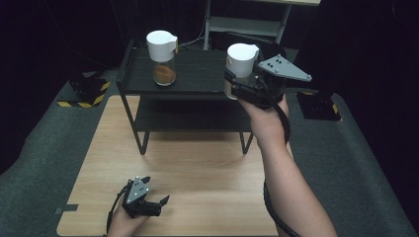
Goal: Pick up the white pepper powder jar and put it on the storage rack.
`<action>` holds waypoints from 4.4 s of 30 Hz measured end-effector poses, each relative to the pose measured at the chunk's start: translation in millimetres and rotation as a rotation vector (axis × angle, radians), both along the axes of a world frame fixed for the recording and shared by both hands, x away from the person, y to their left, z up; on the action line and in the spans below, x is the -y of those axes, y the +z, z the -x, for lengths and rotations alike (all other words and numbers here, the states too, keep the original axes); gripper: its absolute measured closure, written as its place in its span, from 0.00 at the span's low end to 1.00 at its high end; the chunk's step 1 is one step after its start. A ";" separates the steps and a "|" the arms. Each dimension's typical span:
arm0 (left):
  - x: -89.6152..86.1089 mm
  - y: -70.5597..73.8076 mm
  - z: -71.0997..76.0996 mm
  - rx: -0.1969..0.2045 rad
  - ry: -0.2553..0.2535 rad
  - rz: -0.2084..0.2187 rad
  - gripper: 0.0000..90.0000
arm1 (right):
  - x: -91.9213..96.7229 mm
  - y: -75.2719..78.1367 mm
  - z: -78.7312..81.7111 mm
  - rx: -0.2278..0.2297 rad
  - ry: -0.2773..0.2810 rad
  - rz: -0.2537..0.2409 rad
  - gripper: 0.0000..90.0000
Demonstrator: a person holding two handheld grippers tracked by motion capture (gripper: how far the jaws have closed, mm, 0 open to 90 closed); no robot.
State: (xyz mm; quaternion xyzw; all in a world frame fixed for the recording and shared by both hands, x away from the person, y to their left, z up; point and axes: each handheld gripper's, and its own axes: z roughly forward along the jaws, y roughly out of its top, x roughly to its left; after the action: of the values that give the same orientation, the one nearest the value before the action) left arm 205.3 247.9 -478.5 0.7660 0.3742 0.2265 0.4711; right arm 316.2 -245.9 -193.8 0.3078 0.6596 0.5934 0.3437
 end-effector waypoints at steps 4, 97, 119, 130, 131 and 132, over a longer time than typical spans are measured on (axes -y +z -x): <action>0.0 0.1 0.0 0.001 0.000 -0.002 0.02 | -5.9 4.5 -8.4 -0.001 -0.013 0.013 0.34; -5.8 -0.9 0.7 -0.004 -0.001 0.016 0.02 | -31.2 0.0 -59.3 -0.081 -0.062 -0.038 0.00; -5.0 0.0 -0.5 -0.005 -0.010 0.006 0.02 | -21.5 -7.0 -25.7 -0.070 -0.025 -0.038 0.00; -4.3 0.2 -0.2 -0.005 -0.007 0.003 0.02 | -15.5 -24.2 -12.0 -0.060 -0.008 -0.035 0.00; -4.2 0.2 -0.2 -0.005 -0.007 0.003 0.02 | -15.0 -25.9 -10.4 -0.059 -0.005 -0.031 0.00; -4.1 0.3 -0.3 -0.005 -0.007 0.002 0.02 | -15.0 -25.9 -10.4 -0.059 -0.005 -0.031 0.00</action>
State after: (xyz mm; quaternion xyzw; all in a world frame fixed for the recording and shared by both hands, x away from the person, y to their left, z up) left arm 205.6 252.0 -478.2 0.7675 0.3728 0.2226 0.4716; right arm 326.6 -231.0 -219.7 0.3322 0.6594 0.5934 0.3206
